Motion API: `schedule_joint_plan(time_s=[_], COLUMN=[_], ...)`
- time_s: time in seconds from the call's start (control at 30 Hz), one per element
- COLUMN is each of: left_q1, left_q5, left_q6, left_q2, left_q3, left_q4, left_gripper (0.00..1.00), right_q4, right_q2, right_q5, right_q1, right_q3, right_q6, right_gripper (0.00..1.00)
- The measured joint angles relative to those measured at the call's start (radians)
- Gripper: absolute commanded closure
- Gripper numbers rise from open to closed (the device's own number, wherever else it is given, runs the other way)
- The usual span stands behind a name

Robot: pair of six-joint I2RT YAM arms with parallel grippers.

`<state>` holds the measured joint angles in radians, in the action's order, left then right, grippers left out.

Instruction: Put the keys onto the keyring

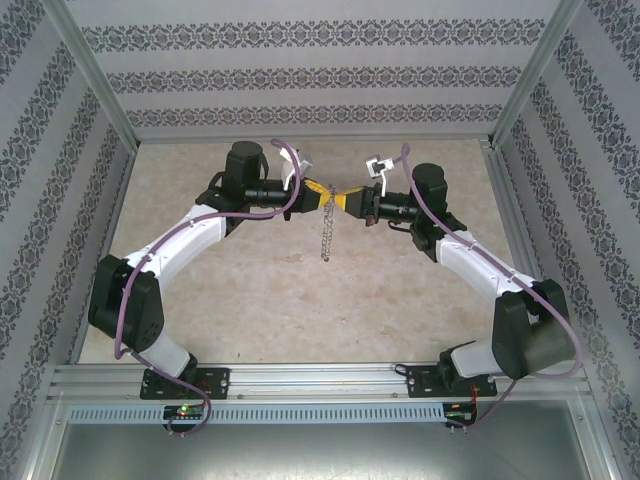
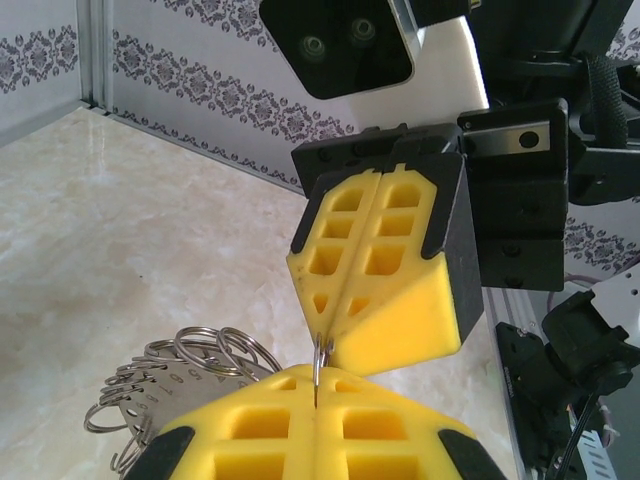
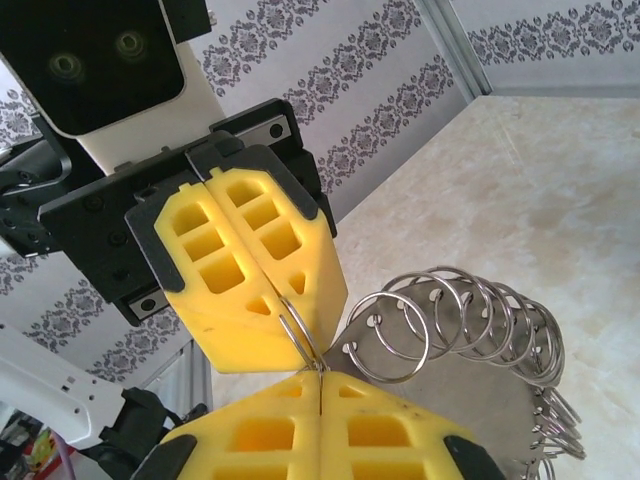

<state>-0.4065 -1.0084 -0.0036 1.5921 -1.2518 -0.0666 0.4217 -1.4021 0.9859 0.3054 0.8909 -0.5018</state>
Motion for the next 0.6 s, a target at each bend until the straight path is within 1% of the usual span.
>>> schedule_joint_plan(time_s=[0.23,0.27,0.3,0.33,0.37,0.47,0.6], left_q1=[0.001,0.002,0.002,0.002,0.001,0.0,0.0], left_q5=[0.001,0.003,0.006,0.008,0.014,0.015,0.015], left_q6=[-0.025,-0.027,-0.028,-0.028,-0.029,-0.029,-0.029], left_q2=[-0.009,-0.011,-0.011,-0.011,-0.011,-0.013,-0.017], left_q3=[0.022,0.025,0.027,0.027,0.028,0.028,0.028], left_q4=[-0.017,-0.017,-0.017,-0.016,-0.019,-0.038,-0.04], left_gripper=[1.0,1.0,1.0,1.0,1.0,1.0,1.0], right_q4=[0.011,0.009,0.003,-0.004,-0.011,-0.037,-0.055], right_q2=[-0.016,-0.025,-0.035,-0.045,-0.052,-0.046,0.021], right_q5=[0.006,0.011,0.02,0.03,0.047,0.077,0.08], right_q1=[0.024,0.027,0.032,0.037,0.04,0.025,-0.067], right_q3=[-0.014,-0.012,-0.008,-0.004,-0.002,-0.012,-0.034], right_q6=[0.007,0.01,0.011,0.012,0.016,0.026,0.026], right_gripper=[1.0,0.9,0.75,0.68,0.66,0.64,0.65])
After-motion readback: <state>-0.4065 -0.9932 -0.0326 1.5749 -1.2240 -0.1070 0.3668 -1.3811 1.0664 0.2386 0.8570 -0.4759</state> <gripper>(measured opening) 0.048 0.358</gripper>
